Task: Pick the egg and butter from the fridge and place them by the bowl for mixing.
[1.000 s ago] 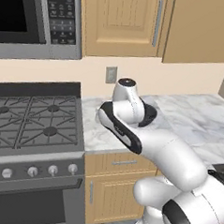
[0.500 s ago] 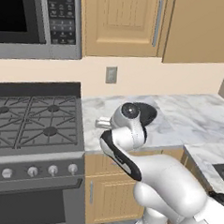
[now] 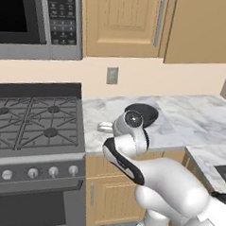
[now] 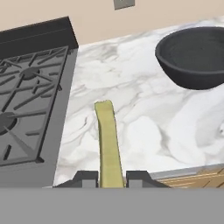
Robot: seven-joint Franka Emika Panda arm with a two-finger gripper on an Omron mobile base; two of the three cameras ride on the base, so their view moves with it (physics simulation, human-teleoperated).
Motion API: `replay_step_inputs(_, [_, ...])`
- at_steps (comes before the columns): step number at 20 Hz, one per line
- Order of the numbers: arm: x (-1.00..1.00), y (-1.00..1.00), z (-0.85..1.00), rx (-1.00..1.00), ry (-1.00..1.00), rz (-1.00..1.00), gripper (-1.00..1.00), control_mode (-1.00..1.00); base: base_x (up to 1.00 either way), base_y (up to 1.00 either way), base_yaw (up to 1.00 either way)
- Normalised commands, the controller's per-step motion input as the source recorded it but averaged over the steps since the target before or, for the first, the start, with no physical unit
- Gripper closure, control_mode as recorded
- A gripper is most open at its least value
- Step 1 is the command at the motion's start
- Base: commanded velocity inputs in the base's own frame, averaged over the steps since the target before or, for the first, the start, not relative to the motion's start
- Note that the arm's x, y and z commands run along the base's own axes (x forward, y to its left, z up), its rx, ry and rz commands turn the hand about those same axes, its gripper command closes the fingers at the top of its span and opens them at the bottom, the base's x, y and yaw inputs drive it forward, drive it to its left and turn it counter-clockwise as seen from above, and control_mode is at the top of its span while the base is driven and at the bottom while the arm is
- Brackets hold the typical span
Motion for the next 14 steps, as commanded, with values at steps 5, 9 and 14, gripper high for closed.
replay_step_inputs(5, [0.38,0.00,-0.11,0.00,-0.02,0.00,1.00,-1.00,0.00,0.00,0.00])
replay_step_inputs(9, [0.45,0.00,-0.15,0.00,-0.02,0.00,1.00,-1.00,0.00,0.00,0.00])
replay_step_inputs(14, [0.41,0.00,-0.13,0.00,-0.02,0.00,1.00,-1.00,0.00,0.00,0.00])
